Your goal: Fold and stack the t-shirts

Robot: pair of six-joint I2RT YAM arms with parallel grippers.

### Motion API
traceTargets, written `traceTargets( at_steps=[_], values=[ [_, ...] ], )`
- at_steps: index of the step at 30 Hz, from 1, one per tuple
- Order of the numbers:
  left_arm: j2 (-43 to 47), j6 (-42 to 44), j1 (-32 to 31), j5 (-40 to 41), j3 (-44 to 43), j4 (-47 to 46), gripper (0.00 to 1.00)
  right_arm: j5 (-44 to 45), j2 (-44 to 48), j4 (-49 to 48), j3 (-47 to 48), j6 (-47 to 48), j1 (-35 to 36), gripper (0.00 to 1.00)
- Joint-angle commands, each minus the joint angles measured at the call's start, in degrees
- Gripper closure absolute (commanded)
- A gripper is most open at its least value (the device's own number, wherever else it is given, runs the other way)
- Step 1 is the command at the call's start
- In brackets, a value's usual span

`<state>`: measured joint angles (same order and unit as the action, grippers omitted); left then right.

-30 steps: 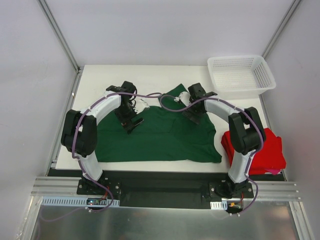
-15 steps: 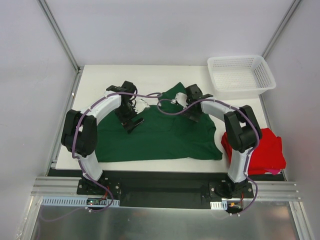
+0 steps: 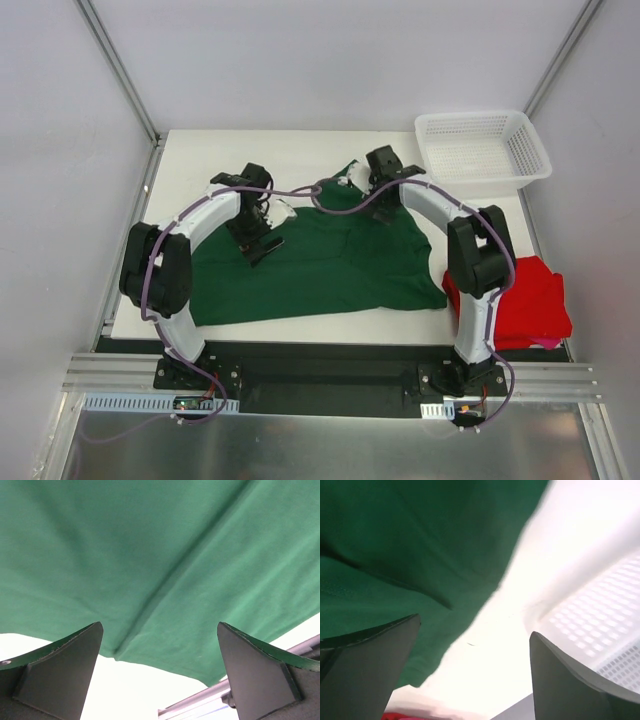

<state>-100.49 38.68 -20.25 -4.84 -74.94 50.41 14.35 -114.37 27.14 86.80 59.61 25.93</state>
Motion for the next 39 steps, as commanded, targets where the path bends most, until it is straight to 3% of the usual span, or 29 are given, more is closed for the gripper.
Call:
traceTargets(
  at_steps=[1, 7, 13, 21, 28, 39],
  values=[
    [3.2, -1.91, 1.17, 3.7, -3.45, -1.46, 0.01, -5.81, 1.0, 7.3, 13.1, -9.06, -1.76, 0.04],
    [-2.07, -8.97, 6.0, 3.97, -13.73, -4.53, 0.01, -13.81, -12.18, 17.25, 36.82, -20.57, -5.89, 0.04],
    [-6.55, -14.59, 13.91, -1.48, -22.17, -4.8, 0.02, -23.56, -18.42, 15.93, 43.79, -23.93, -7.3, 0.04],
    [-10.16, -16.53, 17.44, -10.09, -25.96, -4.27, 0.04, -28.85, -21.95, 4.52, 41.69, -27.53, -8.36, 0.04],
    [-12.8, -13.63, 17.97, -10.1, -26.4, -3.3, 0.02, -28.94, -25.81, -5.76, 43.1, -25.34, -8.09, 0.01],
    [-14.12, -12.92, 17.97, -10.1, -26.75, -2.69, 0.01, -22.53, -31.97, -4.99, 48.11, -14.89, -5.81, 0.03]
  ],
)
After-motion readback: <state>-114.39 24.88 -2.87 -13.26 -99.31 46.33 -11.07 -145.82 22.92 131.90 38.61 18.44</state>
